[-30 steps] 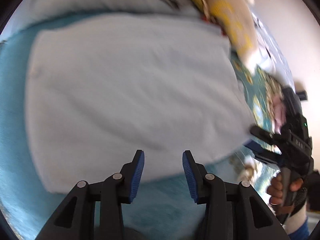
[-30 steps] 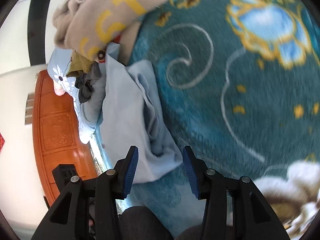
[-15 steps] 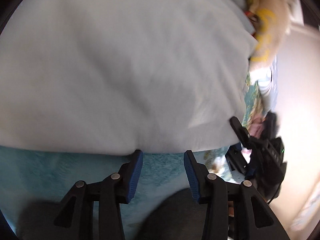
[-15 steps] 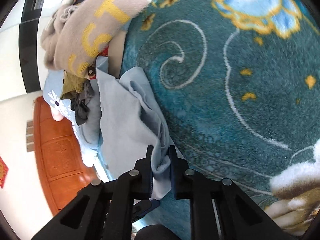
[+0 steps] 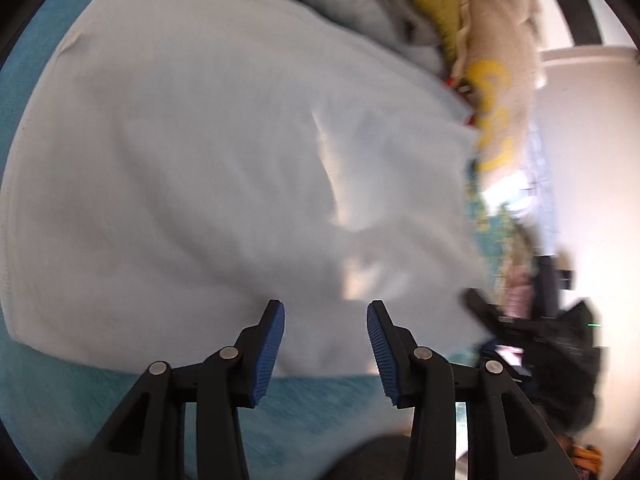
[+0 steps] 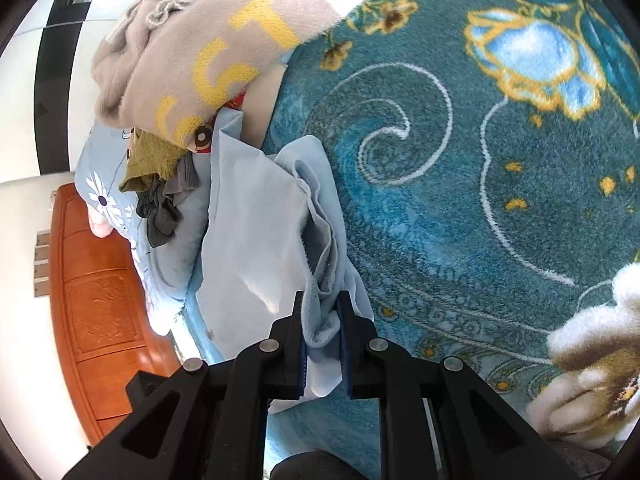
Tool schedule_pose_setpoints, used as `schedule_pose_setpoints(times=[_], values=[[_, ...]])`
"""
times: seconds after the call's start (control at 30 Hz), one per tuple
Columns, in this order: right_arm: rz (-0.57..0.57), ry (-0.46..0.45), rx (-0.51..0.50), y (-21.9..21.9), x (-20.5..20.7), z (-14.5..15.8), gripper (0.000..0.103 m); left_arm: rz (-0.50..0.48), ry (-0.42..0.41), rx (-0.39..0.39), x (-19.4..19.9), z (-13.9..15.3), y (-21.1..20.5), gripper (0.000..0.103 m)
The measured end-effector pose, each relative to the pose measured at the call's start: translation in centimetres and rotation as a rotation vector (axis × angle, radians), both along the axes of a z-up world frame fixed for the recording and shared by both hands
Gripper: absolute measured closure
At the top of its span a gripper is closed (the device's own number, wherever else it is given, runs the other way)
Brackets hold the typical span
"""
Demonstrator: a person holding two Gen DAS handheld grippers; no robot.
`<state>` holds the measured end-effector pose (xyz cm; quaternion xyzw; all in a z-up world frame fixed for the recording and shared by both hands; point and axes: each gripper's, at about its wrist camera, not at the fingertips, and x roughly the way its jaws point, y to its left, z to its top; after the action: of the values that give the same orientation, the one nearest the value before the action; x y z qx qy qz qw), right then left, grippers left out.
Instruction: Fold clothes
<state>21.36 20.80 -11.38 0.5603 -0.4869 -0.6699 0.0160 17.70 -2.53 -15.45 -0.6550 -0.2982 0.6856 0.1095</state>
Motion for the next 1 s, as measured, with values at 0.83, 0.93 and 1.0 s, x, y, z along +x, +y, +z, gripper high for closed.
schedule_pose_setpoints(times=[0.83, 0.93, 1.0], values=[[0.613, 0.267, 0.267, -22.7, -4.9, 9.9, 0.091, 0.506, 0.177, 0.103, 7.4, 6.6, -26.5, 0.062], [0.812, 0.279, 0.317, -28.5, -3.0, 8.6, 0.091, 0.551, 0.153, 0.123, 8.0, 5.9, -28.0, 0.061], [0.888, 0.226, 0.366, -31.1, -2.4, 6.5, 0.091, 0.572, 0.127, 0.131, 8.6, 4.9, -28.5, 0.061]])
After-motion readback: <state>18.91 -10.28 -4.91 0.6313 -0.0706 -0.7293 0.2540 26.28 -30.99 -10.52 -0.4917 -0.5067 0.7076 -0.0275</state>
